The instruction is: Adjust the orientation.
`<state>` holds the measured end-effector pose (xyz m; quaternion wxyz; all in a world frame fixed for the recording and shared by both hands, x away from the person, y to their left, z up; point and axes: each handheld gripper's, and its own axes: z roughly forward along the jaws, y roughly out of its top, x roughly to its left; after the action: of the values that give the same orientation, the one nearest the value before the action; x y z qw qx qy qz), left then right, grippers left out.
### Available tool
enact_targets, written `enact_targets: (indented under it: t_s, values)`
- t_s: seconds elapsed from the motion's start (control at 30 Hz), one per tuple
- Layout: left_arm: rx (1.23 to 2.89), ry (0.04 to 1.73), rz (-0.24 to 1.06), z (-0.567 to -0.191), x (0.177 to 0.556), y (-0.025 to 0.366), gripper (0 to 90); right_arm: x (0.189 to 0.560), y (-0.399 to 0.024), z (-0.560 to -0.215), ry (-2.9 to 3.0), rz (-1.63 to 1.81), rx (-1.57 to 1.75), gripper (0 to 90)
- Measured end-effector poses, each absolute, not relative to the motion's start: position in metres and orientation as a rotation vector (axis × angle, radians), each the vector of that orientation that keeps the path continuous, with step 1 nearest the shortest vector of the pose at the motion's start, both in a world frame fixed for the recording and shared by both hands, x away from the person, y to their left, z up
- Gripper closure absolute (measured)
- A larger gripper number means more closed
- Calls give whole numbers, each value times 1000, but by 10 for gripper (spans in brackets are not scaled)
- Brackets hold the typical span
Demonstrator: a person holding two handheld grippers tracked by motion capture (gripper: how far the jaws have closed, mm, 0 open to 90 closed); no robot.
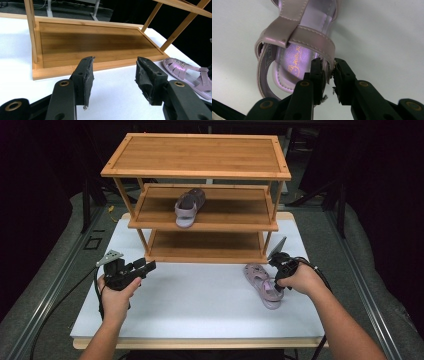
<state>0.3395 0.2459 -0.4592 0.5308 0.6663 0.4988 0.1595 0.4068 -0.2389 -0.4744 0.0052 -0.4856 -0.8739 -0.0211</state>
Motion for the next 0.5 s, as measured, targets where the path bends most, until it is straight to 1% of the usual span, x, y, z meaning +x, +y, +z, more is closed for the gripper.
enact_targets:
  t_s: [0.07, 0.23, 0.37, 0.5]
  values:
    - [1587, 1190, 383, -459, 339, 246, 482, 408, -237, -474, -2739, -14, -1508, 789]
    - [1586, 1192, 384, -459, 339, 247, 482, 406, -236, -475, -2729, -49, -1546, 818]
    - [1585, 1192, 385, -459, 339, 248, 482, 404, -236, -475, -2740, -45, -1572, 826]
    - [1583, 1195, 386, -459, 339, 248, 482, 402, -242, -476, -2712, -114, -1597, 829]
